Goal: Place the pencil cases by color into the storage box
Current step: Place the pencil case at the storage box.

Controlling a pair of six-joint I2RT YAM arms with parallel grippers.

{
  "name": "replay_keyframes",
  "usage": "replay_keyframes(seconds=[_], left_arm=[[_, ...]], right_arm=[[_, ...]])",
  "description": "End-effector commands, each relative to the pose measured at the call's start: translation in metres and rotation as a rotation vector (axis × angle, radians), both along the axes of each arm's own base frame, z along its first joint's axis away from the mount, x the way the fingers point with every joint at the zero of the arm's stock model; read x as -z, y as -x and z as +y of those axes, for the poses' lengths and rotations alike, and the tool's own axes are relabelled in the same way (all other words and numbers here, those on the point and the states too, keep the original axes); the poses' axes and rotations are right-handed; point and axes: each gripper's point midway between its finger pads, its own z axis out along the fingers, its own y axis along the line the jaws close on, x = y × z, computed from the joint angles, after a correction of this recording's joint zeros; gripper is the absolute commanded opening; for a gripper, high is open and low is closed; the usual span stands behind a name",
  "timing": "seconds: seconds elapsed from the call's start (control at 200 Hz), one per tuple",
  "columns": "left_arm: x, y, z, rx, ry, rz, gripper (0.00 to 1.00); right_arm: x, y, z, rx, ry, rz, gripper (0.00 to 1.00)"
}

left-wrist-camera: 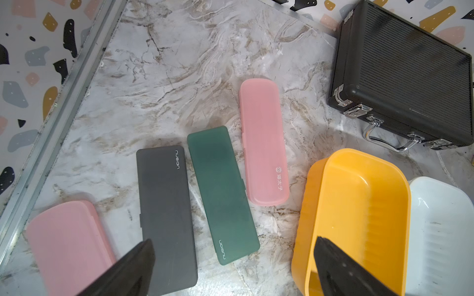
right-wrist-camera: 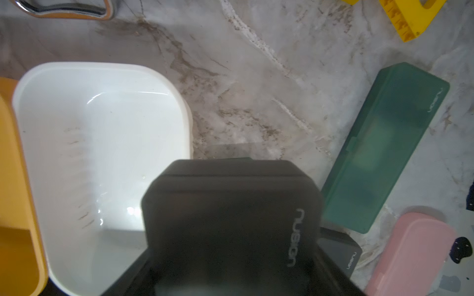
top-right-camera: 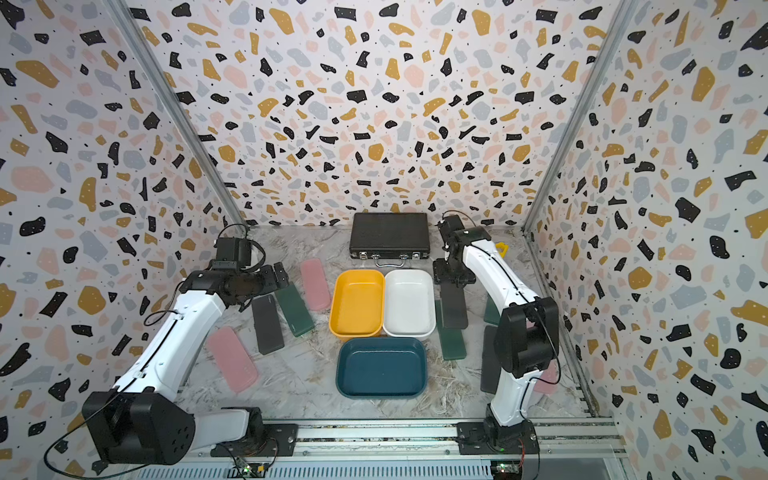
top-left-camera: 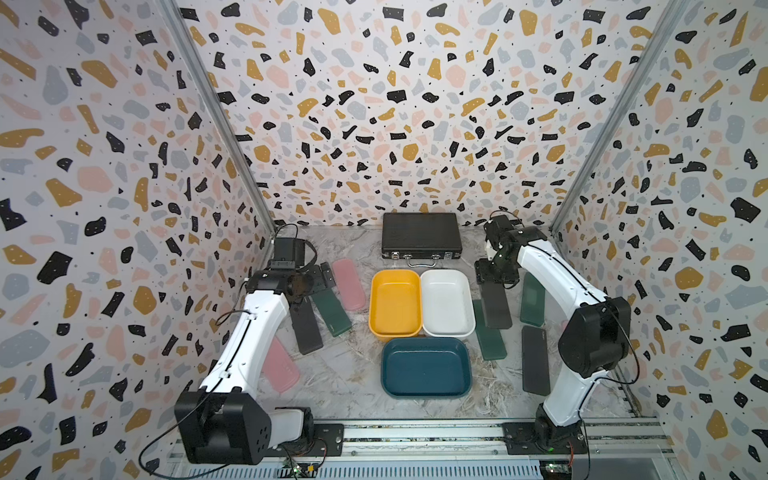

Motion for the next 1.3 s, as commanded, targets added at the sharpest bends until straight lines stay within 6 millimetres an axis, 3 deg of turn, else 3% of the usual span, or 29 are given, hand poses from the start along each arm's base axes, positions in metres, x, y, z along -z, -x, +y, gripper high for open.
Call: replay_keyframes(seconds=[0.0,0.29,0.601,0.861,1.296], left_arm=[[-0.012,-0.004,0.001,-0.009,0.006,-0.018,1.0],[-0.008,-0.003,0.004,-0.021,-0.005,0.0,1.0],[-0.005,-0.002,0.003,-0.017,-0.003,0.007,1.0],[-0.006,-0.002,0.003,-0.006,-0.009,0.0,1.0],[-0.006,0.002,0.002,-0.001,-0.005,-0.006,1.0]], right_arm=[[-0.014,-0.007,0.017,0.028,-0.002,-0.041,0.54],[0.001,-0.02,0.05,0.031,-0.002,-0.051,0.53],[0.03,-0.035,0.079,0.026,-0.002,-0.026,0.53],[0.047,-0.046,0.092,0.025,-0.003,-0.014,0.53],[0.074,-0.051,0.095,0.024,0.012,0.01,0.53]])
